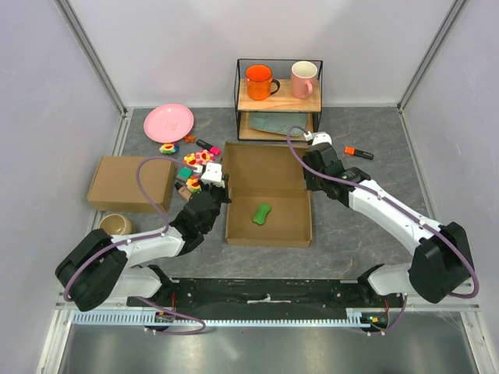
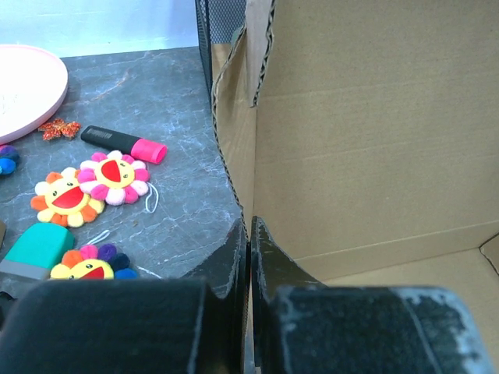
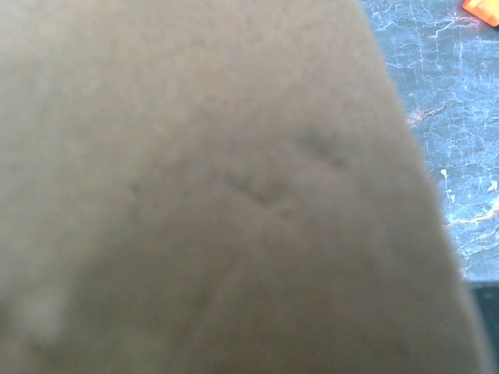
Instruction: Fold the paper box
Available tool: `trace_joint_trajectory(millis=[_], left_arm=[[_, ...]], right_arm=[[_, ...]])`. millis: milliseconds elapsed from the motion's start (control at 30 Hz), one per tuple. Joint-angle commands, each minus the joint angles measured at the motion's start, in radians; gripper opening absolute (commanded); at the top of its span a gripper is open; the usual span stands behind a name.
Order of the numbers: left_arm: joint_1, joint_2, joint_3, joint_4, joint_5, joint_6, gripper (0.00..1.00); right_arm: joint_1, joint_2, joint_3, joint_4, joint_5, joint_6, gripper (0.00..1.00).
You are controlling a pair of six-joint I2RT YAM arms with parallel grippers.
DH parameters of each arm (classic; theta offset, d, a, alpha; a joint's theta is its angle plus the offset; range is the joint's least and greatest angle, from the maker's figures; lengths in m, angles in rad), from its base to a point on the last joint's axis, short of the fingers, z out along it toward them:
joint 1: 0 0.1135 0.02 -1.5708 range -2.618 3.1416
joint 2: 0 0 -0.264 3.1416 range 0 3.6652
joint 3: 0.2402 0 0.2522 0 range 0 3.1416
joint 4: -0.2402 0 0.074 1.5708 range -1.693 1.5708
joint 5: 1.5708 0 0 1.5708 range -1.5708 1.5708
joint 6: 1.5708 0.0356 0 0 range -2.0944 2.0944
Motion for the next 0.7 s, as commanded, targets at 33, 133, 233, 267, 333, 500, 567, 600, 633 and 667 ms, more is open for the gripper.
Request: trace_joint_trajectory(millis=[33, 133, 233, 267, 333, 500, 567, 600, 633, 667], left_arm=[[-0.002, -0.008, 0.026, -0.067, -0.041, -0.003, 0.02], [-0.002, -0.008, 0.023, -0.067, -0.038, -0.001, 0.02], [-0.001, -0.003, 0.023, -0.066, -0.035, 0.000, 0.02], [-0.002, -0.003, 0.023, -0.066, -0.035, 0.002, 0.02], [-0.001, -0.002, 0.023, -0.066, -0.033, 0.005, 0.02], [-0.002, -0.002, 0.025, -0.070, -0.026, 0.008, 0.02], [-0.002, -0.002, 0.026, -0.072, -0.021, 0.006, 0.02], [-0.001, -0.005, 0.028, -0.079, -0.013, 0.006, 0.02], [-0.002, -0.003, 0.030, -0.084, -0.010, 0.006, 0.02], [-0.001, -0.005, 0.031, -0.090, -0.007, 0.006, 0.02]], right_arm=[[-0.002, -0.053, -0.048, 0.037, 0.036, 0.065, 0.17], [-0.002, -0.083, -0.061, 0.039, 0.039, 0.086, 0.42], [-0.002, -0.136, -0.065, 0.028, 0.076, 0.112, 0.70], [-0.002, -0.173, -0.065, 0.023, 0.084, 0.113, 0.73], [-0.002, -0.211, -0.062, 0.011, 0.116, 0.116, 0.77], [-0.002, -0.336, -0.085, 0.011, 0.112, 0.105, 0.77], [-0.002, -0.343, -0.111, 0.020, 0.082, 0.096, 0.75], [-0.002, -0.337, -0.120, 0.020, 0.081, 0.096, 0.73], [-0.002, -0.325, -0.139, 0.023, 0.069, 0.094, 0.72], [-0.002, -0.321, -0.150, 0.033, 0.058, 0.091, 0.71]])
